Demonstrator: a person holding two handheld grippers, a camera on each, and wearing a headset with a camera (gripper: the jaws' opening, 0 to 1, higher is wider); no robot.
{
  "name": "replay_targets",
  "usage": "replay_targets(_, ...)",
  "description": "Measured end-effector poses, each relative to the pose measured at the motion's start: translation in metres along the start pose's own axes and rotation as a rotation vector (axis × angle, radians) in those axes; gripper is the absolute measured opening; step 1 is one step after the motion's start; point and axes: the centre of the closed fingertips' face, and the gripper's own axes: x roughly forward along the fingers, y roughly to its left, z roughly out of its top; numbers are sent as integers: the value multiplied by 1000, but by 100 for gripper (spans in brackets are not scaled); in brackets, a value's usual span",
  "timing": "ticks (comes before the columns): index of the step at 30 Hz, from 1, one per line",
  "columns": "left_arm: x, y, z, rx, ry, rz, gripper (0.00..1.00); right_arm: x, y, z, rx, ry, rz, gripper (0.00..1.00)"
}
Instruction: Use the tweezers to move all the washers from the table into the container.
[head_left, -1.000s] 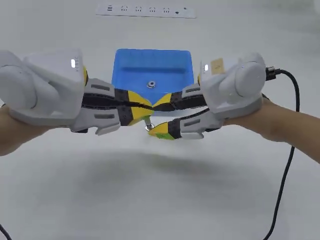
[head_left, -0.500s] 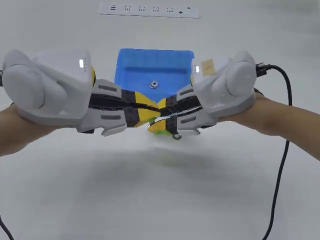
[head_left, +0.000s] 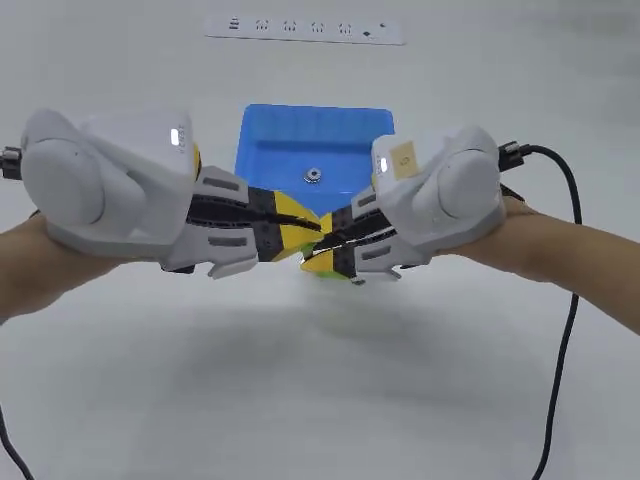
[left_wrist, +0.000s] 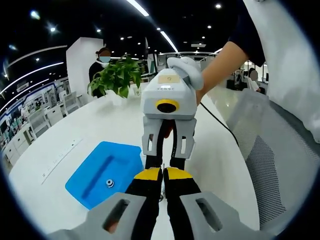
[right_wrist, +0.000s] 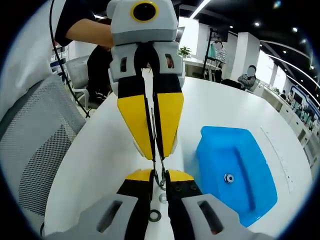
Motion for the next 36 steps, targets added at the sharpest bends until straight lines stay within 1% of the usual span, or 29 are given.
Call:
replay_targets(6,1,0,0,-3,-2,-3,6,1,-1,0,13,-3,0,11)
replay_targets(8,2,1,0,-11,-3,-2,6,1,-1,1,23,-10,0,11)
replay_targets(10,2,0,0,-8,-2,-6,6,1,-1,6,33,-30,4,11)
replay_targets(12,3,0,0,-7,-2,-7,6,2,-1,5,3,-20,9,11)
replay_targets(14,3,0,-1,-8,-2,-7,6,2,-1,5,7,-21,9,10)
replay_targets(16,3,0,-1,-9,-1,-6,6,2,-1,5,-6,-21,9,9)
replay_targets(19,6,-1,0,-4,31,-6,6,2,0,4,-23,-18,8,9)
replay_targets(21,7,-1,0,1,38,-3,6,1,-1,3,-18,-22,1,9)
replay_targets(23,7,2,-2,-3,45,10,7,1,-2,4,-11,-24,-7,9)
replay_targets(24,7,3,-5,-11,61,17,10,2,-3,4,-9,-24,-10,9)
replay_targets(25,6,2,-7,-12,67,14,13,2,-3,4,-11,-24,-12,9)
replay_targets(27,3,1,-6,6,61,24,18,4,-2,5,-11,-27,-8,9)
replay_targets(29,-3,2,-2,-13,37,31,20,4,-1,6,-18,-25,-6,9)
replay_targets(30,-6,4,-1,-24,31,42,22,3,-1,8,-18,-27,-6,9)
replay_targets(32,-11,6,-3,-42,29,56,26,1,-1,13,-17,-38,-12,9)
replay_targets(34,-17,6,-5,-56,23,73,28,-1,-1,17,-14,-52,-12,9)
replay_targets(36,-24,4,-5,-70,5,92,29,-3,0,21,-17,-55,-17,9)
